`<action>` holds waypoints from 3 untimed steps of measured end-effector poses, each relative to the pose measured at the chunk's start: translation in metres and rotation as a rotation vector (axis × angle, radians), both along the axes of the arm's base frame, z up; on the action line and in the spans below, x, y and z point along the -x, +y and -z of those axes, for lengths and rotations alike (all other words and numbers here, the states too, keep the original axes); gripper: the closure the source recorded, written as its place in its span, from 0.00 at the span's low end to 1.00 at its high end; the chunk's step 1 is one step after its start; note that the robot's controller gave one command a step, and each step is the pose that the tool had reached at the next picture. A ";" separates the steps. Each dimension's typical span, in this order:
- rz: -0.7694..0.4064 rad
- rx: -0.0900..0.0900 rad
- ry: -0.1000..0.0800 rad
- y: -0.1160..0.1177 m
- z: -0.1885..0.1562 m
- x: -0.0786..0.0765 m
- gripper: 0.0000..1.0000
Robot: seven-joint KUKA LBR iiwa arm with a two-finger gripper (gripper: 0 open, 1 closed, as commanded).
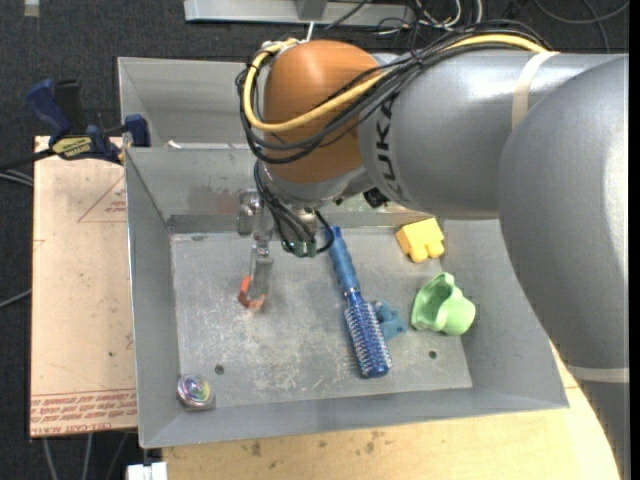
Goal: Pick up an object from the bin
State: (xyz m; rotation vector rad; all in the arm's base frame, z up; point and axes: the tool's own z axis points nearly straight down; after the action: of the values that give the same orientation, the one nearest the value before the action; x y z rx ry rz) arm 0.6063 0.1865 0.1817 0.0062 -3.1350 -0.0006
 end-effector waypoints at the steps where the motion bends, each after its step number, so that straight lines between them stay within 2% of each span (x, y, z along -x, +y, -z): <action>1: 0.045 0.002 0.001 -0.035 0.094 0.016 0.00; 2: 0.053 -0.001 -0.005 -0.029 0.113 0.016 0.00; 3: 0.055 -0.002 -0.008 -0.029 0.111 0.015 1.00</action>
Offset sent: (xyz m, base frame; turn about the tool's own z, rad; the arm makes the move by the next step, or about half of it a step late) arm -0.0139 -0.0333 -0.0888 0.0431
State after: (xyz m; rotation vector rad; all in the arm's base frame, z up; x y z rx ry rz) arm 0.5910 0.1576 0.0705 -0.0805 -3.1418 -0.0037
